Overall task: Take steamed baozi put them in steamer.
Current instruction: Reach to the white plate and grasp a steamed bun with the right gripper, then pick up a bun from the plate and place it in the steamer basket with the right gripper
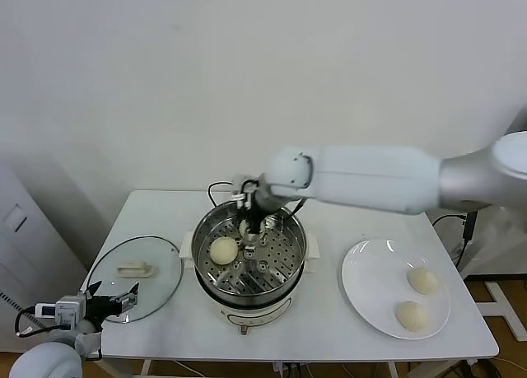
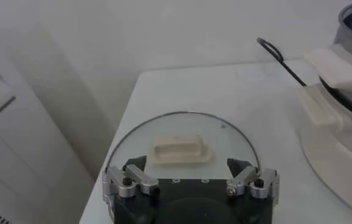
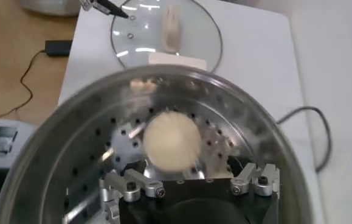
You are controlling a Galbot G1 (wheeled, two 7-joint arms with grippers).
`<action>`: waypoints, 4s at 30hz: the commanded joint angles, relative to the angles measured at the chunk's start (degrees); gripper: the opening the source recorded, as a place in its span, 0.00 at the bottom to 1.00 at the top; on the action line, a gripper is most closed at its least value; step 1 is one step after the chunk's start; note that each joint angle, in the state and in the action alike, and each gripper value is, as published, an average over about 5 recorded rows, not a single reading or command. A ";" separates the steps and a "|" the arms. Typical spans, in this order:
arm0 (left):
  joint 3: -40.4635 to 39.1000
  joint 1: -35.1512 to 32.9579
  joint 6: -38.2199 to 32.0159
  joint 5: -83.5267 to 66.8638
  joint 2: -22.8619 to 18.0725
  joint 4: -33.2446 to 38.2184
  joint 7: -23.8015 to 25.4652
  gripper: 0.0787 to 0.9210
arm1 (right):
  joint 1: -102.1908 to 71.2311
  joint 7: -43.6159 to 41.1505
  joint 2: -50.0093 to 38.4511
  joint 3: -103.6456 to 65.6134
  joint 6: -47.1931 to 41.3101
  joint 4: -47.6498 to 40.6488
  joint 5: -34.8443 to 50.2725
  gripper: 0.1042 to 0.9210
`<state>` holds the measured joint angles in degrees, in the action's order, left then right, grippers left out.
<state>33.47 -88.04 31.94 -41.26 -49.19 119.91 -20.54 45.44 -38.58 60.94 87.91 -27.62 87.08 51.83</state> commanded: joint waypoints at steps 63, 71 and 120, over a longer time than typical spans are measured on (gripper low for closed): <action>-0.03 -0.80 0.36 0.33 -0.83 -0.17 -0.06 0.88 | -52.16 -17.86 -41.82 -36.65 24.31 -2.76 -52.21 0.88; 0.04 -0.96 0.35 0.39 -0.81 -0.23 -0.09 0.88 | -53.32 -18.48 -40.94 -37.47 24.13 -3.45 -52.45 0.88; -1.06 0.32 -0.29 0.43 0.10 -0.43 -0.17 0.88 | -2.91 -18.32 -2.68 -15.70 54.60 5.15 -48.25 0.51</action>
<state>32.39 -87.76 31.73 -40.79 -49.07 119.50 -20.70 42.23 -58.90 44.23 73.45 14.94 91.68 10.24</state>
